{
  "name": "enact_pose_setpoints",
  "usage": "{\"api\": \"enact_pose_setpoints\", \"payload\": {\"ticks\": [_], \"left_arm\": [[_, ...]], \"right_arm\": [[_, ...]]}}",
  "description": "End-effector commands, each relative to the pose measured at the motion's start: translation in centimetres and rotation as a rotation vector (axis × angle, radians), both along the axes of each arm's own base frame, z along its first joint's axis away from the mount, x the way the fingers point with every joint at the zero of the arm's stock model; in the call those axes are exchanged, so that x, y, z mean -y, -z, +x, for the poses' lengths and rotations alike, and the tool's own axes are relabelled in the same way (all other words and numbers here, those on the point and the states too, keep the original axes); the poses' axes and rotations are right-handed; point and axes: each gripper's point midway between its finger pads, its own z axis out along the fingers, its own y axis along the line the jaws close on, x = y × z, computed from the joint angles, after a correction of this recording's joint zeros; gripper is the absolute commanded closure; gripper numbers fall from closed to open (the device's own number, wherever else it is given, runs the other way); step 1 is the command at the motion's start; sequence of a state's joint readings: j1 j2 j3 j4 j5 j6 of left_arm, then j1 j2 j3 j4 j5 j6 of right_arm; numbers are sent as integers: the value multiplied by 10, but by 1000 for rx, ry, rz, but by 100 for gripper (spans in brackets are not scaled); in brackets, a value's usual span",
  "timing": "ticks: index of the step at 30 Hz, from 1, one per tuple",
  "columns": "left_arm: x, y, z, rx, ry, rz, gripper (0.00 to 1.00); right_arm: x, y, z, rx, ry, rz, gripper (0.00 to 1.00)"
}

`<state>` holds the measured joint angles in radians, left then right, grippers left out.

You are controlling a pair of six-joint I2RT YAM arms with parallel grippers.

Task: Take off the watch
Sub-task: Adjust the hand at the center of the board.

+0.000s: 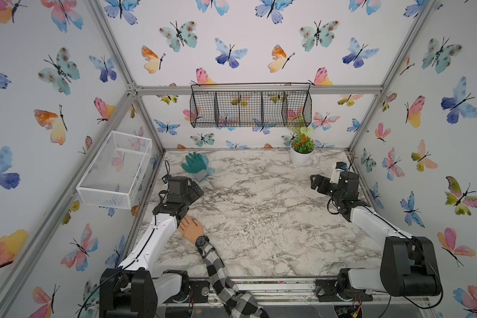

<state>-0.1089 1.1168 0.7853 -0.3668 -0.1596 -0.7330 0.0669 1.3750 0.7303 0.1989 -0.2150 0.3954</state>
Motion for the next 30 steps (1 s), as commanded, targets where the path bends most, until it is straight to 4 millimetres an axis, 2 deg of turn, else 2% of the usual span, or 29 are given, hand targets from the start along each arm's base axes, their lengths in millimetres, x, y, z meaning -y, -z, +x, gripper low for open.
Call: {"api": "enact_pose_setpoints", "payload": {"ticks": [1,5,8,12,14,21,26,30], "left_arm": [[5,22,-56,-181,-113,-94,2],[25,33,-87,-290,-94,-92,2],[43,39,-106,-335,-77,-103,2],[64,47,-133,-378,-69,-133,2],[71,52,-147,-409,-76,-154,2],[83,70,-180,-456,-155,-207,2],[81,80,-189,-496,-188,-174,2],[77,87,-190,-503,-207,-140,2]], "right_arm": [[-37,29,-29,-179,-155,108,9],[-64,37,-42,-221,-201,113,9],[-92,37,-45,-236,-235,91,9],[-127,33,-41,-254,-275,82,9],[-138,28,-35,-256,-281,93,9],[-147,17,-12,-270,-261,101,8],[-156,16,-5,-268,-303,95,7],[-149,27,-9,-276,-293,53,6]]}}
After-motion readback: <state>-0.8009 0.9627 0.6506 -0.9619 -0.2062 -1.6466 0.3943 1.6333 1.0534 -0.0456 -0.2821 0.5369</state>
